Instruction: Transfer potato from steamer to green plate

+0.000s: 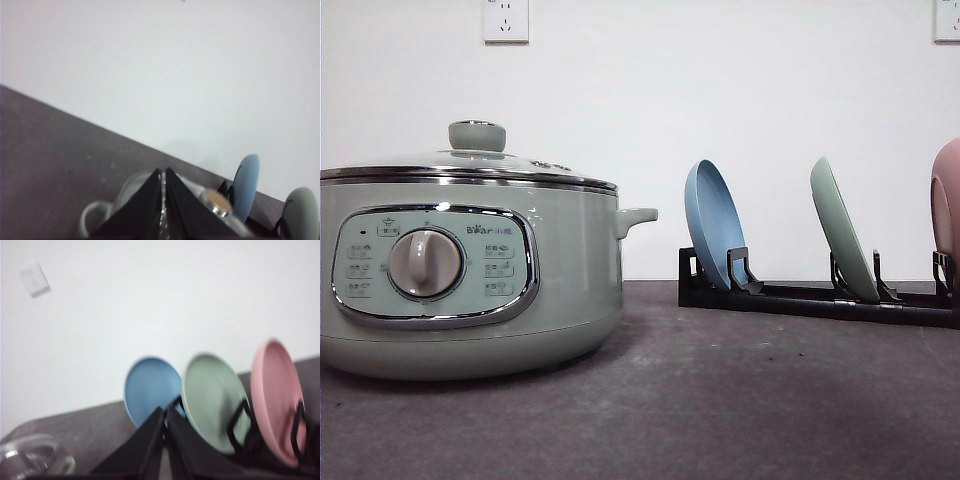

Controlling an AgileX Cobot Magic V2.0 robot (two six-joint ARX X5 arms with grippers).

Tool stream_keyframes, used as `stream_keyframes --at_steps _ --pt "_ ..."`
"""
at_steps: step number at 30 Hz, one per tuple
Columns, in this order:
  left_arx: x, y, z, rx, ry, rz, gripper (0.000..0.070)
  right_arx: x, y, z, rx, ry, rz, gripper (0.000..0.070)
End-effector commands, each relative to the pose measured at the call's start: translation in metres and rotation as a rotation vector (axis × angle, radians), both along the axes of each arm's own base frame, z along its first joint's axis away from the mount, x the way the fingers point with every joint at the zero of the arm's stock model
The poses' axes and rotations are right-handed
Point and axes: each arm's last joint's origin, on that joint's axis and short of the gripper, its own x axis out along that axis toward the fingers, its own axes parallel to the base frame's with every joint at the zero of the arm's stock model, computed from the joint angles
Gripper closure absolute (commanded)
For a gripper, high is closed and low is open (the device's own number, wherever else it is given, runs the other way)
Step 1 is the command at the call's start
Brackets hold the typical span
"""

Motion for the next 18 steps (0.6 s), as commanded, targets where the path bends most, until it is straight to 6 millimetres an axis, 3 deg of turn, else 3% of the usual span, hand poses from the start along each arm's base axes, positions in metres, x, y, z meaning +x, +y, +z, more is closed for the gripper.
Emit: stream_keyframes --at_steps 1,10,18 --pt "-0.002 0.0 0.016 0.047 -0.012 -0.004 0.0697 -0.003 0.0 0.016 -0.032 -0.032 -0.007 0.0697" --pt "0.007 -0.004 0.062 0.213 0.107 -0.159 0.0697 0.001 0.001 0.077 -0.172 0.066 0.028 0.0697" --pt "0.025 -0.009 0.089 0.31 0.271 -0.378 0.0697 0.019 0.004 0.109 -0.317 0.282 0.168 0.0697"
